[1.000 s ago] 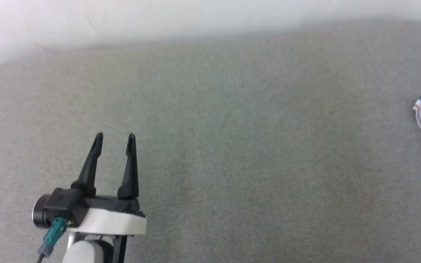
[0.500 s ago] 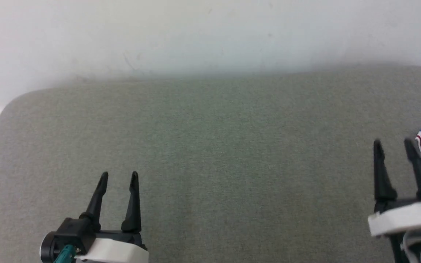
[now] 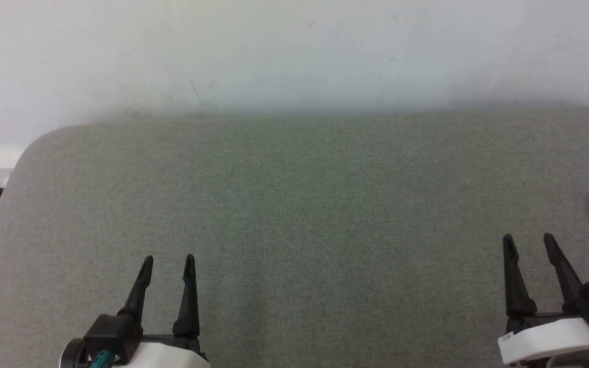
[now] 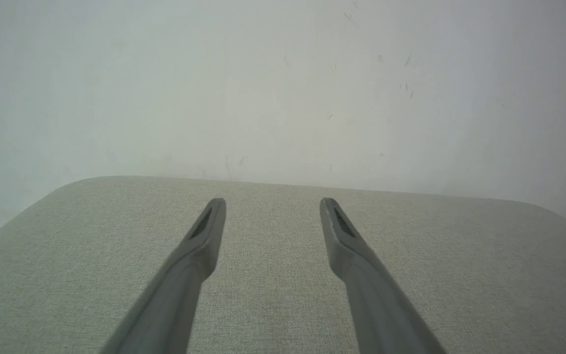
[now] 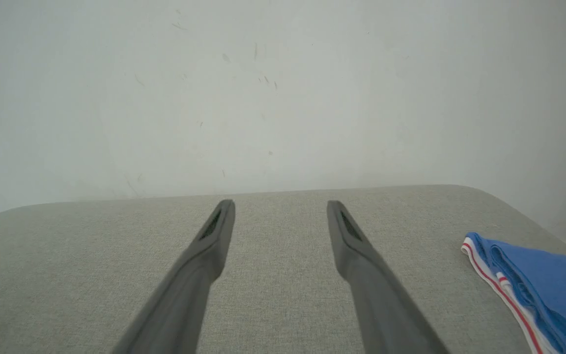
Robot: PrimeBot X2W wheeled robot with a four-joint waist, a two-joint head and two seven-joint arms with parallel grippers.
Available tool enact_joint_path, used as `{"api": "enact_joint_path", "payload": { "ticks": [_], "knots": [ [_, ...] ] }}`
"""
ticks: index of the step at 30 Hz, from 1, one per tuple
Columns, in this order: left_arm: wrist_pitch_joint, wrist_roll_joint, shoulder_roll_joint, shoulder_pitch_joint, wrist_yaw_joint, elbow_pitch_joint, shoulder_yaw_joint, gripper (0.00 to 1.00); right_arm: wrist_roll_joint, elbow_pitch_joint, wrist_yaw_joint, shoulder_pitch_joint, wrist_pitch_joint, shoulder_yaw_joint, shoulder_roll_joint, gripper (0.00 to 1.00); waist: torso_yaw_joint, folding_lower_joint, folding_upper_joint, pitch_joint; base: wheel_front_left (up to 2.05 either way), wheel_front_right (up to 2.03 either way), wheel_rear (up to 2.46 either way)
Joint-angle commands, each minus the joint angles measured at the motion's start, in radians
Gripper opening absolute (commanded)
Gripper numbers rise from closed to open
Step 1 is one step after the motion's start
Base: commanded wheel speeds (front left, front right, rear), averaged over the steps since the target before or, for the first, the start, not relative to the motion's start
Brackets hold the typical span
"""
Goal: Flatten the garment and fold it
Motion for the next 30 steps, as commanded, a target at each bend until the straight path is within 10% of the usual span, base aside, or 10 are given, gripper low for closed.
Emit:
{"api": "enact_joint_path", "payload": {
  "ticks": [1,3,4,30],
  "knots": [
    [-0.005,-0.005,-0.002,0.013,0.005,0.006,-0.003,1.0,-0.001,0.006,-0.002,0.006,-0.008,0.006,0.005,1.0,0.002,0.0,-0.0001,-0.001,0.0,0.0,0.0],
    [-0.005,-0.012,-0.002,0.013,0.004,0.008,-0.006,1.0,-0.001,0.01,-0.002,0.007,-0.008,0.012,0.005,1.0,0.003,0.0,-0.0001,-0.001,0.0,0.0,0.0],
    [0.001,-0.01,0.0,0.0,0.003,0.006,-0.004,0.0,0.0,0.008,0.0,0.0,0.001,0.013,0.001,0.0,0.003,0.0,-0.0001,-0.001,0.0,0.0,0.0],
    [0.049,0.019,0.0,-0.021,0.006,0.003,0.005,0.0,-0.027,0.002,0.0,-0.016,0.043,0.032,0.001,0.0,0.003,0.0,-0.0001,-0.003,0.0,0.0,0.0]
  ]
}}
